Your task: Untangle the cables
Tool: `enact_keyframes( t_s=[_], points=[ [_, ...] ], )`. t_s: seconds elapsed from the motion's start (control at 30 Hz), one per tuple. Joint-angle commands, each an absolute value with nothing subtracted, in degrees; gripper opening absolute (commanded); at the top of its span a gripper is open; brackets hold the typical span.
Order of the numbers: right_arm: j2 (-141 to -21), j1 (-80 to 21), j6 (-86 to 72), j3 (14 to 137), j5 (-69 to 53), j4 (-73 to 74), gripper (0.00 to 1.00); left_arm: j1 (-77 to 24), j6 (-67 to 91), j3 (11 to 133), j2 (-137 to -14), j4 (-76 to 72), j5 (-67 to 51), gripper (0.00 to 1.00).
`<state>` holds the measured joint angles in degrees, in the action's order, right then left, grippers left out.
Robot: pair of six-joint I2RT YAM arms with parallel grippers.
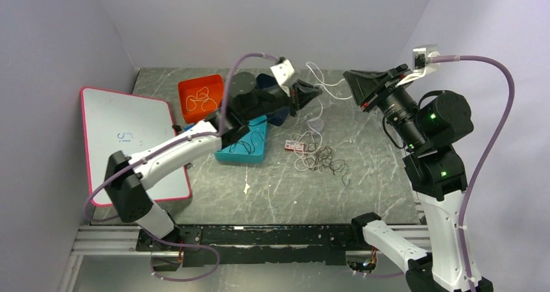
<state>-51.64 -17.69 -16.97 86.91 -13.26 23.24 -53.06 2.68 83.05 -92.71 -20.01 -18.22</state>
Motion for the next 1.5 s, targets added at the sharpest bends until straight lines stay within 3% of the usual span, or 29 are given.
enact_keyframes(
  t_s=[0.0, 0.37, 0.77, 1.13, 1.47],
  points=[
    [-50.45, -17.48, -17.13, 85.01, -13.45, 21.25, 0.24, -49.46, 4.2, 85.44, -86.05, -16.56, -17.03, 0.07],
    [-46.88, -17.42, -17.29, 77.98, -12.45, 21.0, 0.43, -36.52, 3.44, 95.79, -83.11, 2.31, -14.06, 0.07],
    [-44.37, -17.46, -20.61, 68.48, -16.83, 19.05, 0.45, -19.27, -3.1, 103.41, -86.14, 16.36, -8.75, 0.07],
    [-40.53, -17.48, -25.66, 55.41, -21.1, 15.02, 0.44, -5.93, -3.0, 105.23, -91.8, 14.7, -12.06, 0.07],
    [-41.51, -17.49, -23.35, 53.81, -21.42, 15.99, 0.45, -1.64, -3.7, 102.13, -96.28, 9.72, -12.57, 0.07]
  ],
)
